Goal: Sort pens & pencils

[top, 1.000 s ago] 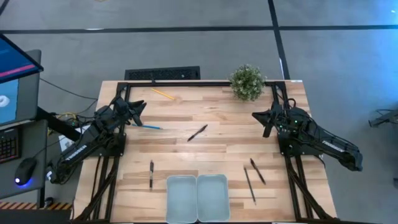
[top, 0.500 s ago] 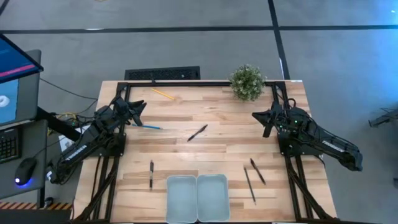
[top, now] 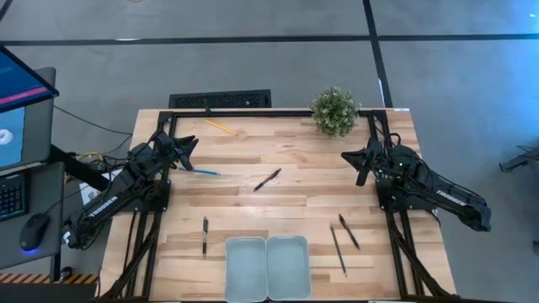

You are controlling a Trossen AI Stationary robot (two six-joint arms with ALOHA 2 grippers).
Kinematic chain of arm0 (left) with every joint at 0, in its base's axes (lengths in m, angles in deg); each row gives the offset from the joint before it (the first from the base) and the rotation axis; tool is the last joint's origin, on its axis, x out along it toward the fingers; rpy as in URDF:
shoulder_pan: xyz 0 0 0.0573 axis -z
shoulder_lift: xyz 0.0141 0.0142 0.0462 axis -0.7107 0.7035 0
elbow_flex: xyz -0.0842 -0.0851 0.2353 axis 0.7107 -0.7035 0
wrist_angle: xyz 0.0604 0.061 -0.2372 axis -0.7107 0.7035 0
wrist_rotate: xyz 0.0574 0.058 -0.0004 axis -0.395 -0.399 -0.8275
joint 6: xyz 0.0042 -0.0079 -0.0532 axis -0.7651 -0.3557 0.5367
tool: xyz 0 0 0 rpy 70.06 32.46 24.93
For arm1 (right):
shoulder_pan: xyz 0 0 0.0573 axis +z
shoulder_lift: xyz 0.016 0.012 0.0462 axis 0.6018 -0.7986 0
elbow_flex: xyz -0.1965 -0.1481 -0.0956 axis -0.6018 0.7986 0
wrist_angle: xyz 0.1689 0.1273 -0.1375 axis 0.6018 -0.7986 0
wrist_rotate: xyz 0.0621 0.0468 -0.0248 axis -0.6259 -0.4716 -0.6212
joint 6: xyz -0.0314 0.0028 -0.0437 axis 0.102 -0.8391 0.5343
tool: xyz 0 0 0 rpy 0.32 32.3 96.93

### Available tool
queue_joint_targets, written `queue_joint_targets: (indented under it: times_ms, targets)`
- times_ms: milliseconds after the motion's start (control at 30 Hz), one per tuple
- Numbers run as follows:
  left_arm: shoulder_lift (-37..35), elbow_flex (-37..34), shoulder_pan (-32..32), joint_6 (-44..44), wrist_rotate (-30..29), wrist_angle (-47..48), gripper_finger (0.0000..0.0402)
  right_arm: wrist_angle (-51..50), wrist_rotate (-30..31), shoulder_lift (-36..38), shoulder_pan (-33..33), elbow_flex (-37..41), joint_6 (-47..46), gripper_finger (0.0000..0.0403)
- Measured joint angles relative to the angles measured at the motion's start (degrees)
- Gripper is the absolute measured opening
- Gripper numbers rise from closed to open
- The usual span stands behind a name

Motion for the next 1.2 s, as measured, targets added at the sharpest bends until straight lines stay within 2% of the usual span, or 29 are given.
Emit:
queue_joint_targets:
  times_ms: [567, 800, 1200]
  targets:
    - [-0.01, 0.0, 0.01, -0.04, 0.0, -0.01, 0.0098, 0.0, 0.0, 0.0, 0.0, 0.0, 0.0, 0.0049]
    - [-0.01, 0.0, 0.01, -2.54, -0.26, 0.01, 0.0098, 0.0, 0.0, 0.0, 0.0, 0.0, 0.0, 0.0049]
    - [0.0, 0.0, 0.01, -0.09, -0.33, 0.01, 0.0098, 0.0, 0.0, -0.02, -0.01, 0.0, 0.0, 0.0049]
